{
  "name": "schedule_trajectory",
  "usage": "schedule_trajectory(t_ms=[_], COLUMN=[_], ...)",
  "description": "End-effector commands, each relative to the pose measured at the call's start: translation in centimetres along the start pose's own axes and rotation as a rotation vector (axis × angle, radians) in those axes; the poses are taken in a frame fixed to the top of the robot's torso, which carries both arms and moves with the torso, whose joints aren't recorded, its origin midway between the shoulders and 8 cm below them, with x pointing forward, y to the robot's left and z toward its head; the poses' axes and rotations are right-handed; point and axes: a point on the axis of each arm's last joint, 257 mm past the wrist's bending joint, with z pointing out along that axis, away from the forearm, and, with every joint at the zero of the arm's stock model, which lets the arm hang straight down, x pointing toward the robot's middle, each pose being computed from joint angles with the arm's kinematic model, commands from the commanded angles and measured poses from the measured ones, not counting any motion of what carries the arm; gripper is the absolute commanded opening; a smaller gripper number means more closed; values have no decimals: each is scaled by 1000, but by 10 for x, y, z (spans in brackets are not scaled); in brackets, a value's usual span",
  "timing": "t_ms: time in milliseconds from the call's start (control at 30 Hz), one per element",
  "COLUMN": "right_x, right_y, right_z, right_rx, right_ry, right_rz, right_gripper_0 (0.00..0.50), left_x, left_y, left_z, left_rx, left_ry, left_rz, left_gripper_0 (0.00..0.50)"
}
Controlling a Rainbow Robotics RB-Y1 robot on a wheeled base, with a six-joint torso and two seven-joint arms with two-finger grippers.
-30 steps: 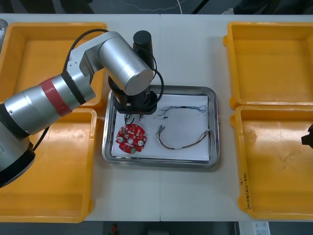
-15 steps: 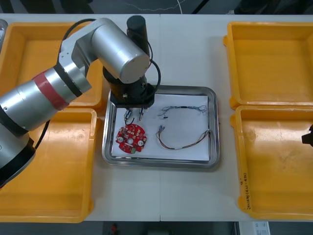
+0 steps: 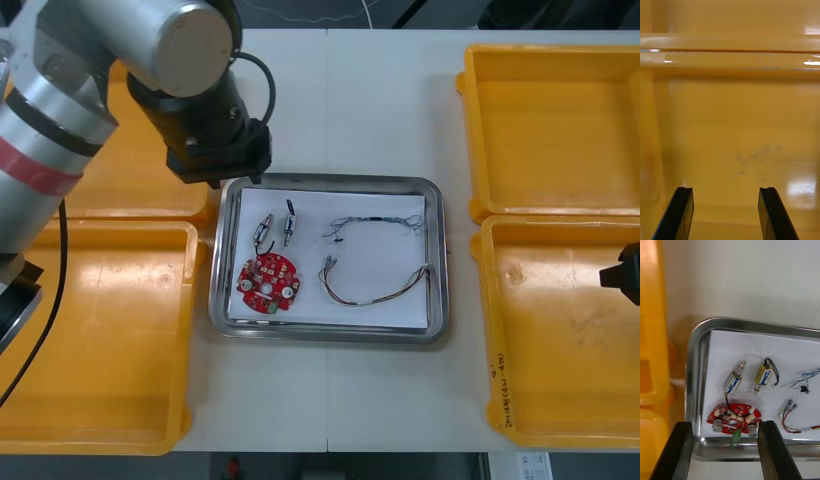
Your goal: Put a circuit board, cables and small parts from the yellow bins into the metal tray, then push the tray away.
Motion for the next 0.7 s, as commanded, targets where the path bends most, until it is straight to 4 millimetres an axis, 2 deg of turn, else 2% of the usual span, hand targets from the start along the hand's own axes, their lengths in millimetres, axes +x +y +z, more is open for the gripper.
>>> schedule_trajectory(t_ms=[33,133,167,200,300,333,433,467,500,533,600,633,667,700], right_x=[-18,-28,-28,-34,-40,-44,-50,-54,-54,-54,-52,-52,-45,-45], right_y=[21,44,44,55,70,83,101,114,119,137,160,160,180,180], right_z=[-12,-15,-15,-16,-16,-17,-18,-20,-20,-20,-20,-20,-18,-18], right_rx=[-15,-59,-59,-70,-82,-96,-116,-126,-131,-148,-165,-165,-180,-180], right_ry=[-21,-29,-29,-33,-35,-38,-44,-51,-52,-51,-45,-45,-30,-30], right_rz=[-93,-154,-154,-191,-241,-280,-341,-384,-399,-464,-542,-542,-620,-620], right_gripper_0=[500,500,500,500,500,500,500,500,500,500,500,500,500,500], left_x=[-11,-11,-11,-10,-7,-5,0,2,3,6,8,8,10,10], left_y=[49,71,71,84,100,115,135,145,149,164,180,180,193,193], left_z=[-25,-34,-34,-38,-41,-42,-43,-43,-43,-45,-45,-45,-48,-48], left_rx=[-24,-16,-16,-15,-16,-24,-31,-34,-36,-45,-55,-55,-61,-61], left_ry=[-59,-94,-94,-108,-117,-120,-120,-119,-119,-122,-121,-121,-126,-126], left_rz=[76,91,91,91,95,101,97,96,94,88,87,87,85,85], left_gripper_0=[500,500,500,500,500,500,500,500,500,500,500,500,500,500])
